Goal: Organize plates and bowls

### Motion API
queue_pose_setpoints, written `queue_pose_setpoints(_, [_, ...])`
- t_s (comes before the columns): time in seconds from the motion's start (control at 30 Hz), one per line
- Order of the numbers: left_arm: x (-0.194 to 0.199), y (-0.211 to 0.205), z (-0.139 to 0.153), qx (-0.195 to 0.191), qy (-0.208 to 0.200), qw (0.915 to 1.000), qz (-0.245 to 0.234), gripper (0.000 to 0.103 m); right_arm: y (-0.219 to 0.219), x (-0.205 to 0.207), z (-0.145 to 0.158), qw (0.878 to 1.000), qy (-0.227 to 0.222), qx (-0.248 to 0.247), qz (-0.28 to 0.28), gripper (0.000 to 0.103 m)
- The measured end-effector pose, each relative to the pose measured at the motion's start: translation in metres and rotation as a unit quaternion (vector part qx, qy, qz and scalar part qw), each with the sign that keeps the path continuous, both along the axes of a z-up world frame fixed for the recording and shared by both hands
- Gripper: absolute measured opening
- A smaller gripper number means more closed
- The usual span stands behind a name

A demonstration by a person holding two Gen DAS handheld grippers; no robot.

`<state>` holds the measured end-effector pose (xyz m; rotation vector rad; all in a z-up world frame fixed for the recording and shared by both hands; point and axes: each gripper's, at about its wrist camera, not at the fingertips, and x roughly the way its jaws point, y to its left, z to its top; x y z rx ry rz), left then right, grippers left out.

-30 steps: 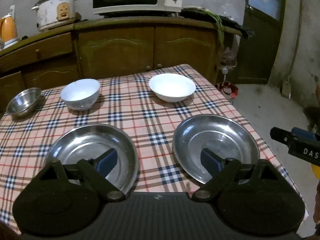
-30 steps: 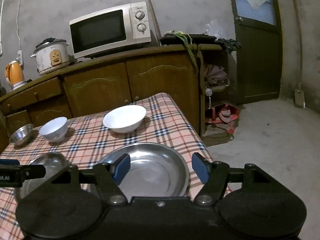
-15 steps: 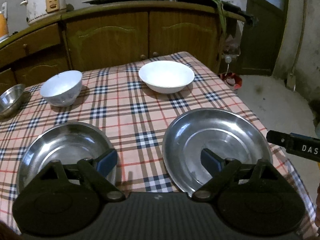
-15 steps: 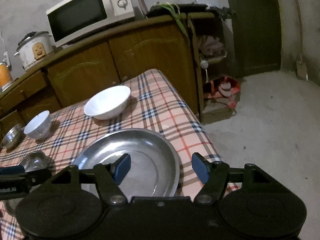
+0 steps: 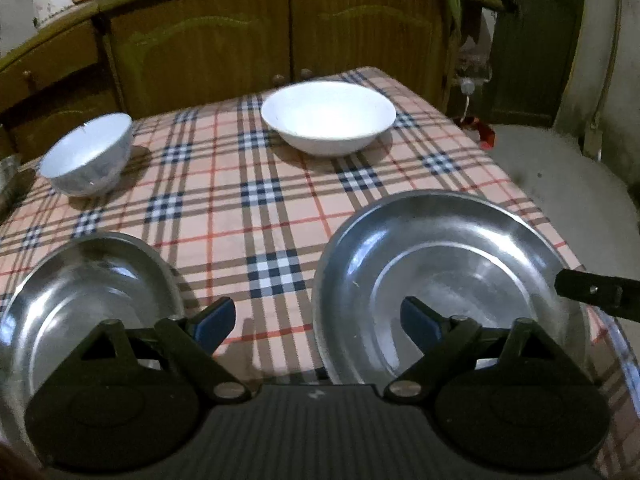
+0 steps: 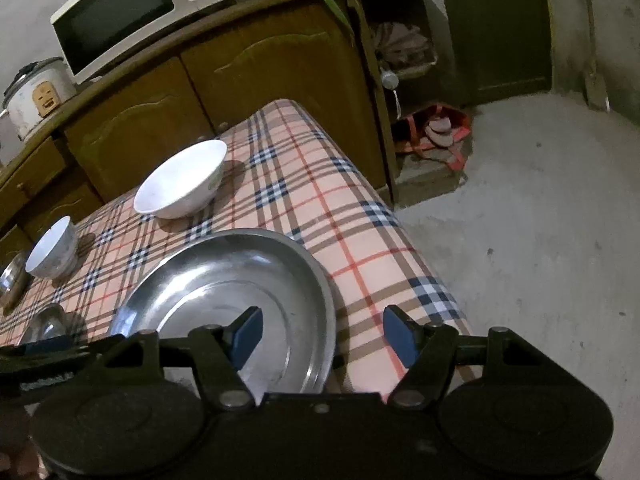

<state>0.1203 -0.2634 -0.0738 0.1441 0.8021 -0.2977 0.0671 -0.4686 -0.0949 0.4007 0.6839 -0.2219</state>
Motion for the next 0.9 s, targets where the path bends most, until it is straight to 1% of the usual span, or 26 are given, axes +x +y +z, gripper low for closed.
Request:
queue_pose_setpoints(0.1, [0.004,-0.004,-0.006,0.006,0.004,1.0000,-0.006,0.090,0.000,0.004,-0.003,1.000,0.005,0.002,0.000,0.080])
queue_pose_setpoints(0.17, [0.008,-0.007,-0.010,0.011,0.009,0.9998,-0.011,0.086,0.000,0.007,-0.005,1.000,0.009,0.003,0.002,0.080])
queue_pose_setpoints(0.23, [0.012,-0.009,-0.015,0.015,0.019,0.9995,-0.018,0.079,0.001,0.009,-0.008,1.000,0.015,0.006,0.004,0.080])
queue_pose_setpoints(0.27, [0.015,-0.009,-0.018,0.017,0.027,0.9993,-0.022,0.076,0.000,0.010,-0.009,1.000,0.016,0.010,0.004,0.079])
queue_pose_setpoints(0.3, [0.016,-0.009,-0.019,0.014,0.030,0.9992,-0.024,0.075,0.000,0.011,-0.011,1.000,0.017,0.012,0.004,0.075])
queue_pose_setpoints(0.33, [0.016,-0.009,-0.019,0.008,0.029,0.9992,-0.025,0.071,-0.001,0.012,-0.012,1.000,0.017,0.017,0.002,0.073])
queue_pose_setpoints(0.37, [0.016,-0.010,-0.018,0.005,0.029,0.9991,-0.029,0.066,-0.002,0.013,-0.013,1.000,0.016,0.024,0.001,0.069])
queue_pose_setpoints(0.4, [0.016,-0.011,-0.017,0.002,0.028,0.9988,-0.040,0.052,-0.003,0.014,-0.014,0.999,0.014,0.028,-0.001,0.056])
queue_pose_setpoints(0.43, [0.014,-0.014,-0.016,0.003,0.027,0.9985,-0.048,0.048,-0.003,0.015,-0.014,0.999,0.012,0.035,0.001,0.048])
queue_pose_setpoints(0.47, [0.012,-0.017,-0.016,0.009,0.024,0.9984,-0.050,0.048,-0.004,0.016,-0.016,0.999,0.013,0.044,0.004,0.036])
queue_pose_setpoints(0.5, [0.012,-0.017,-0.016,0.005,0.025,0.9985,-0.049,0.046,-0.003,0.016,-0.016,0.999,0.012,0.042,0.000,0.033])
queue_pose_setpoints(0.53, [0.013,-0.015,-0.016,0.002,0.025,0.9987,-0.045,0.038,-0.002,0.016,-0.016,0.999,0.014,0.035,-0.002,0.031])
queue_pose_setpoints(0.57, [0.013,-0.013,-0.016,0.002,0.025,0.9989,-0.039,0.036,-0.002,0.016,-0.016,0.999,0.015,0.030,-0.007,0.022])
queue_pose_setpoints(0.6, [0.014,-0.011,-0.015,-0.004,0.030,0.9988,-0.038,0.035,-0.003,0.015,-0.016,0.999,0.017,0.029,-0.011,0.018])
queue_pose_setpoints(0.63, [0.014,-0.009,-0.014,-0.010,0.034,0.9986,-0.039,0.034,-0.005,0.014,-0.016,0.999,0.016,0.032,-0.013,0.018])
queue_pose_setpoints(0.7, [0.012,-0.009,-0.010,-0.013,0.029,0.9987,-0.041,0.029,-0.005,0.012,-0.014,0.999,0.014,0.028,-0.015,0.017])
queue_pose_setpoints(0.9, [-0.003,-0.007,0.012,-0.028,0.003,0.9984,-0.049,0.026,-0.004,-0.008,0.005,1.000,-0.020,0.011,-0.021,0.017])
